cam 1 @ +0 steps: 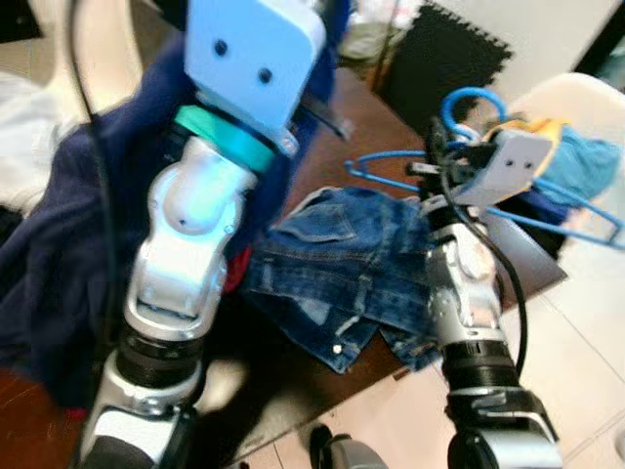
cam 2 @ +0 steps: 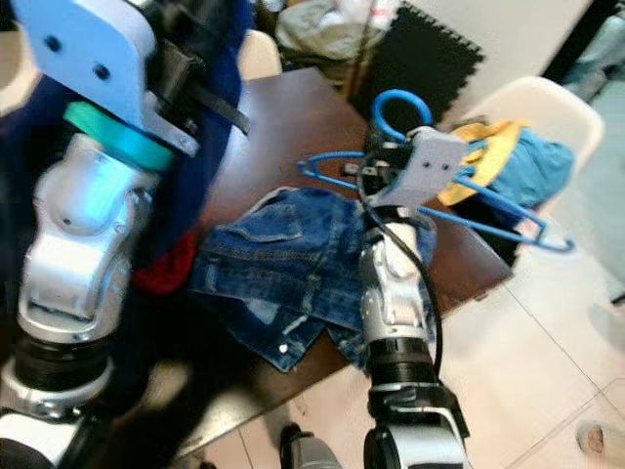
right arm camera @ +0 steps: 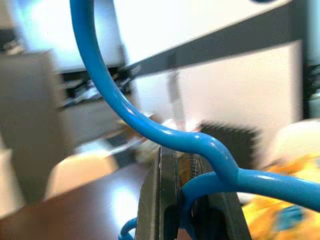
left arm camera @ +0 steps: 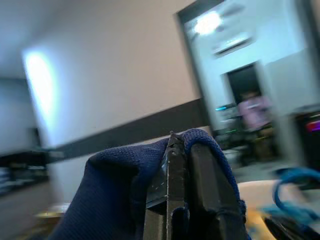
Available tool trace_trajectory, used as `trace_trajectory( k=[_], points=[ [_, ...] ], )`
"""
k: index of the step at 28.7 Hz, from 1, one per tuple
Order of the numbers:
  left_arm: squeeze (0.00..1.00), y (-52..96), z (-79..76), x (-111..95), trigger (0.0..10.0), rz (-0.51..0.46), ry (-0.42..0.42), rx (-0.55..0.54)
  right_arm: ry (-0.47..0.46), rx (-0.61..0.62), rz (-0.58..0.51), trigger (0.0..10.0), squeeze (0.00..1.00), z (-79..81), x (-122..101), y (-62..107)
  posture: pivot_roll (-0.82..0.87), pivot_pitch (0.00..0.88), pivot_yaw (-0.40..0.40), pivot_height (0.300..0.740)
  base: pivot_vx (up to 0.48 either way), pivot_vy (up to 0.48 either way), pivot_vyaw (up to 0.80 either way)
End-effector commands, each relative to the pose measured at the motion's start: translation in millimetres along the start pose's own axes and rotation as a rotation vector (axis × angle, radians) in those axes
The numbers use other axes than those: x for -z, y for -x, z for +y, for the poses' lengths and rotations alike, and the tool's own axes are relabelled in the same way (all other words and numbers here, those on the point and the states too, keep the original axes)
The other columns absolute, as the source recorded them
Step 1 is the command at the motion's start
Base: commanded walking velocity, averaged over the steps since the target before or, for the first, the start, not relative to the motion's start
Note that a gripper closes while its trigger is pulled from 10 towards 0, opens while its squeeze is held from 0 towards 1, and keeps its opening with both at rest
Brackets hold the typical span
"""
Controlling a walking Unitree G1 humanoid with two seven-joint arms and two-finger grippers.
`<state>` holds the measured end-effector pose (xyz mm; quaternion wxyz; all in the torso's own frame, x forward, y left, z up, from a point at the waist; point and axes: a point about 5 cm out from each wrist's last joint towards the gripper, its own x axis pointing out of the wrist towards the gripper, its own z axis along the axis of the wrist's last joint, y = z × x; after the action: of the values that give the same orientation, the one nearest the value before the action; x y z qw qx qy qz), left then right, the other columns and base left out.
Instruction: Hang hanger
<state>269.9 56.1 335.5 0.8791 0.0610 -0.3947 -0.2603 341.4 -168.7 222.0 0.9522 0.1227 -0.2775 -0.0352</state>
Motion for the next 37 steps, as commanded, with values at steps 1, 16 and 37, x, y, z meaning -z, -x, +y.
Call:
trace_trajectory(
  k=[1, 16, 37],
  points=[
    [0.0, 2.8, -8.5, 6, 10.0, 0.032, 0.075, 0.044, 0.018, 0.03, -0.003, 10.0, 0.0, -5.9, 0, 3.8, 0.15, 0.0, 0.002, 0.74, 0.0, 0.0, -0.8],
    [0.0, 29.1, -33.9, 41, 10.0, 0.196, 0.19, 0.064, 0.066, 0.084, -0.003, 10.0, 0.0, -13.8, 0, 17.3, 0.11, 0.0, 0.04, 0.74, 0.0, 0.0, -0.8],
    [0.0, 41.7, -27.0, 66, 10.0, 0.294, 0.217, -0.023, 0.158, 0.006, -0.008, 10.0, 0.0, -6.5, -7, 21.9, 0.08, 0.0, 0.028, 0.74, 0.0, 0.0, -0.8]
  ],
)
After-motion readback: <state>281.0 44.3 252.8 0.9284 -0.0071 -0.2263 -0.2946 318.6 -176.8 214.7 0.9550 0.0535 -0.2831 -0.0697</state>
